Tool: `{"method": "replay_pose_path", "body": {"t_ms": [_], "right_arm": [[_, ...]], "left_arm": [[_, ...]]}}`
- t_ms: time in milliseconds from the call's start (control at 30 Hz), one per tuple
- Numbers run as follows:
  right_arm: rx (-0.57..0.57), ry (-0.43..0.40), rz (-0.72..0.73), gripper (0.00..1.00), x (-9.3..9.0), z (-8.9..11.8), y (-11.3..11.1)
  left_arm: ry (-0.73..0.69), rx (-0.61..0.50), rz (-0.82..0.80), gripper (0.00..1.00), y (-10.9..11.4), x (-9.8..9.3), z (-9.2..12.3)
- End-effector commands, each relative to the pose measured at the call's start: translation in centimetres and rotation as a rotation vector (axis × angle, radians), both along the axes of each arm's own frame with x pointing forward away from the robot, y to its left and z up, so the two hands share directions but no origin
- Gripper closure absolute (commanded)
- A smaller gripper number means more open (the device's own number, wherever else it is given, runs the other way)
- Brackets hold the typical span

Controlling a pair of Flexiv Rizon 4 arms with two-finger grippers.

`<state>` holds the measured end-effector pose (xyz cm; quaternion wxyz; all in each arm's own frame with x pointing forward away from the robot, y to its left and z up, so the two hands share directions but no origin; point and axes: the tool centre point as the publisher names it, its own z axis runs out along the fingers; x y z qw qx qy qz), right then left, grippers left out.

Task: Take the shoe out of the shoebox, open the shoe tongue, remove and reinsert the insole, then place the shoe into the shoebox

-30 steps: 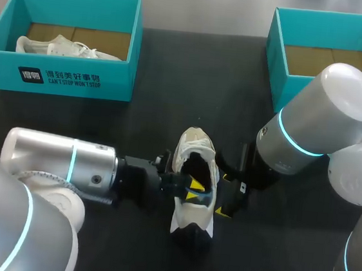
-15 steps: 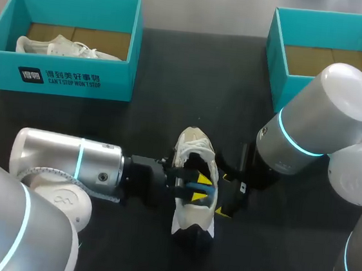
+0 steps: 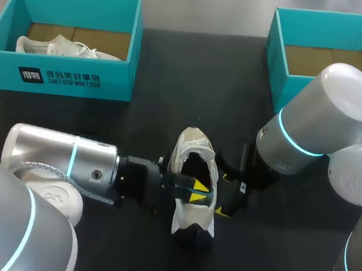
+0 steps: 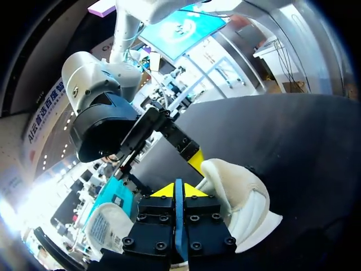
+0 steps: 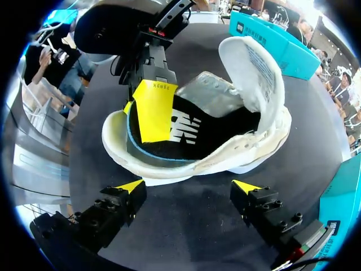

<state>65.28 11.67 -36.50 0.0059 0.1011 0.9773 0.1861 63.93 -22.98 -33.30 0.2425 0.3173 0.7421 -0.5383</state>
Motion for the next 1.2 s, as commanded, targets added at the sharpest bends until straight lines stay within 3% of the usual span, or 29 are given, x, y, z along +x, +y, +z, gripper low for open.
{"method": "replay_pose_path", "body": {"t_ms": [33, 267, 300, 333, 367, 400, 767, 900, 1200], "right_arm": [[-0.001, -0.003, -0.002, 0.0, -0.1, -0.1, 0.1], [-0.001, -0.003, -0.002, 0.0, -0.1, -0.1, 0.1], [-0.001, -0.003, -0.002, 0.0, -0.1, -0.1, 0.1], [-0.001, -0.003, -0.002, 0.0, -0.1, -0.1, 0.1], [-0.001, -0.003, -0.002, 0.0, -0.1, -0.1, 0.1], [-0.001, -0.003, -0.002, 0.0, -0.1, -0.1, 0.1], [0.004, 0.0, -0.002, 0.0, -0.1, -0.1, 0.0], [0.02, 0.01, -0.003, 0.0, 0.1, 0.4, -0.9], [0.028, 0.014, 0.003, 0.0, 0.6, 1.1, -2.3]], "left_arm": [[-0.001, 0.02, 0.001, 1.0, -0.8, 1.0, -1.1], [0.009, 0.038, 0.002, 1.0, -0.7, 1.3, -1.4], [0.011, 0.036, 0.0, 0.83, -0.7, 1.1, -1.2], [0.009, 0.033, -0.004, 0.55, -0.6, 1.0, -0.9], [0.014, 0.02, -0.01, 0.36, -0.5, 0.8, -0.6], [0.013, 0.017, -0.012, 0.24, -0.5, 0.6, -0.3], [0.027, 0.01, -0.034, 0.16, 0.0, 0.0, 1.2], [0.036, 0.004, -0.034, 0.09, 0.3, 0.0, 1.7], [0.032, 0.028, -0.064, 0.16, -0.8, 0.9, 2.1]]}}
